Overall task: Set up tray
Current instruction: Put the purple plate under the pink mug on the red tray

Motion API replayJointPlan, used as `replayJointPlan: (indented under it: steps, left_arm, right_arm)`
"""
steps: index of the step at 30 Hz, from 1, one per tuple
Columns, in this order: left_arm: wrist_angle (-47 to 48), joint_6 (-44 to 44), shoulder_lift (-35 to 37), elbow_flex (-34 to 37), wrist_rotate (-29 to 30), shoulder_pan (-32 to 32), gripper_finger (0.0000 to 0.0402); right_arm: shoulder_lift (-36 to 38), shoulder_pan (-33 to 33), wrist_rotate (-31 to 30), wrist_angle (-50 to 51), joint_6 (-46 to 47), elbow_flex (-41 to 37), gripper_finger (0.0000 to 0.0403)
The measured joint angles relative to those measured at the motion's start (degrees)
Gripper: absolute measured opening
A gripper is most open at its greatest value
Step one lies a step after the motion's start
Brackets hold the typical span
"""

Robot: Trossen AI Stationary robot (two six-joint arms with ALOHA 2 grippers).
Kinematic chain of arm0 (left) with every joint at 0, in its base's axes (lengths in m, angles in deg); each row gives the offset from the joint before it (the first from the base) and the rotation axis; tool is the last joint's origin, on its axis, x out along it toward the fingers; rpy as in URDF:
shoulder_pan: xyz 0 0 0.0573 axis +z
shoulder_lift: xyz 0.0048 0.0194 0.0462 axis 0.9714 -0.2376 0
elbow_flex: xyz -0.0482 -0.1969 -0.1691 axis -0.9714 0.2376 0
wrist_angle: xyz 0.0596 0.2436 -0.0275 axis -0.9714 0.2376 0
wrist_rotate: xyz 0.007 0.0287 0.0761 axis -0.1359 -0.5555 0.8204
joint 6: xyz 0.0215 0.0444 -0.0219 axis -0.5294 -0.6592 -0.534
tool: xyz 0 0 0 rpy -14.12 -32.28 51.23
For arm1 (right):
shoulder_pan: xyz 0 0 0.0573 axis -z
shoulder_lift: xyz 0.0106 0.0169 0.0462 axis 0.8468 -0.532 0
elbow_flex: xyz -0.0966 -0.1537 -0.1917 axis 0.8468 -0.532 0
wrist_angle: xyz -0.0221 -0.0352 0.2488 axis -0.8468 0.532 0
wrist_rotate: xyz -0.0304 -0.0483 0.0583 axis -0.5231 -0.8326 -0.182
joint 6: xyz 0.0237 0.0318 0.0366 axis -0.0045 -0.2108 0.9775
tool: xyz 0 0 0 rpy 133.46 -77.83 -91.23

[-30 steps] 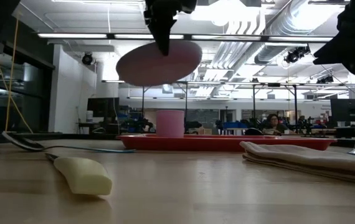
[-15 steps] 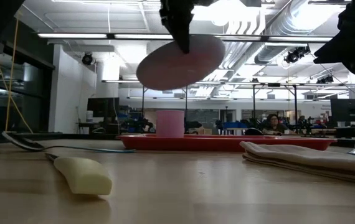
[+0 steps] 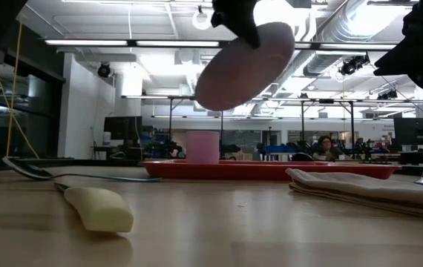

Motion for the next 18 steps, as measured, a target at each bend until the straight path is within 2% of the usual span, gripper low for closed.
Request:
replayJointPlan:
  steps: [12, 18]
  left_arm:
    - [-9.4, -1.05, -1.1, -0.07, -3.13, -0.37, 0.0018]
    - [-9.35, -1.23, -3.96, 0.12, -5.02, -0.59, 0.0018]
  right_arm:
    - [0.0, -0.01, -0.09, 0.01, 0.0, 0.02, 0.0067]
    - [-0.06, -0.02, -0.31, 0.03, -0.02, 0.02, 0.0067]
